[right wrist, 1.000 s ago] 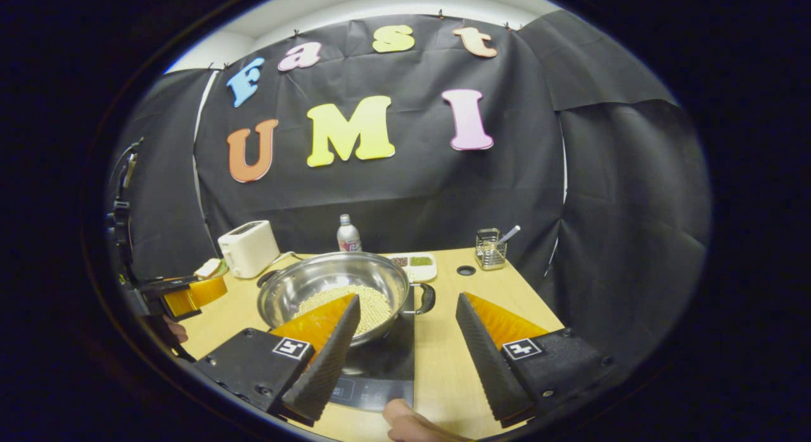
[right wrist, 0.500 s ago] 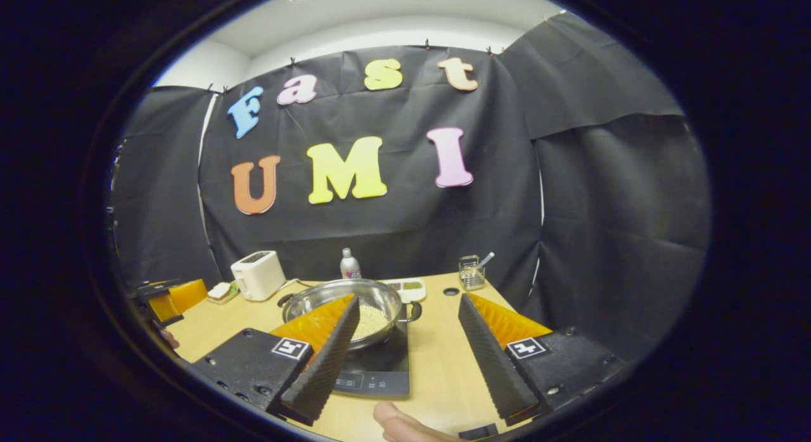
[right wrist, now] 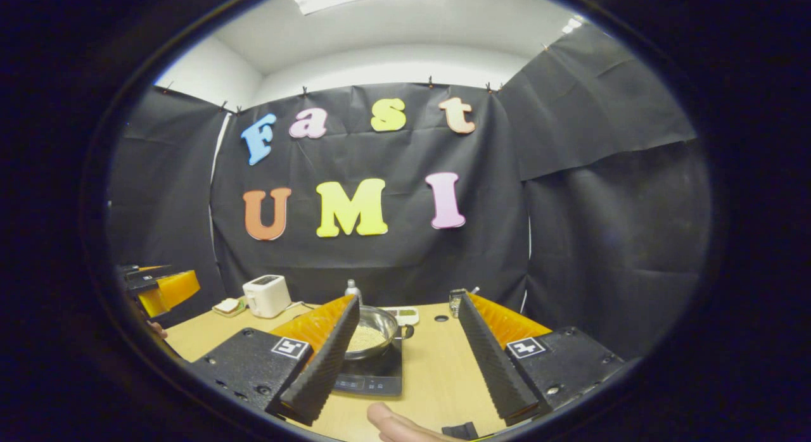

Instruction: First push the handle of the pot to place it horizontally, then grasp the pot with both hands and set it on the induction cooktop.

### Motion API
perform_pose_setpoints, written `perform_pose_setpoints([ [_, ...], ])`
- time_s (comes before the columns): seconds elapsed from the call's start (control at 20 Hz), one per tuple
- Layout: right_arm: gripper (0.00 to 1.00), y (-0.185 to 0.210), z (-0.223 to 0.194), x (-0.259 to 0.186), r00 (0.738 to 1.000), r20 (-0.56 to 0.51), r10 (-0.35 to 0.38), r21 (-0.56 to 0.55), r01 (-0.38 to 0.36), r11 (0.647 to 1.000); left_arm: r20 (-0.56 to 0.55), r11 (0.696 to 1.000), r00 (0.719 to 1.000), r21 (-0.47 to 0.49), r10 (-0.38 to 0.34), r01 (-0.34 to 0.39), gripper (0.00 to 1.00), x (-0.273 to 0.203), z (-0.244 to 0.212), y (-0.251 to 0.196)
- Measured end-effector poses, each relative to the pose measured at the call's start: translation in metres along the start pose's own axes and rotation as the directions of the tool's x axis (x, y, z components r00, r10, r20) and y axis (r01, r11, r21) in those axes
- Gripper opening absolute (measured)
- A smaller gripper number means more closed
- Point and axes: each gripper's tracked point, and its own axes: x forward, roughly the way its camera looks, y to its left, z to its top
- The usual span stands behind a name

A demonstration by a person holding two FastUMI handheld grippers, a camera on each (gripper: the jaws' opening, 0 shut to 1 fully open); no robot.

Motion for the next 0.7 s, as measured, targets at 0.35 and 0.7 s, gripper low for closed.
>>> perform_pose_setpoints([
  [0.35, 0.98, 0.002, 0.013, -0.021, 0.999, 0.051, -0.005, -0.018, 0.006, 1.000, -0.002, 1.000, 1.000, 0.012, -0.012, 0.012, 0.94, -0.029, 0.000, -0.007],
  [0.7, 0.96, 0.008, 0.008, -0.020, 0.999, 0.037, 0.006, -0.024, -0.005, 1.000, -0.016, 1.000, 1.000, 0.012, 0.008, -0.008, 0.94, -0.026, -0.007, 0.000],
])
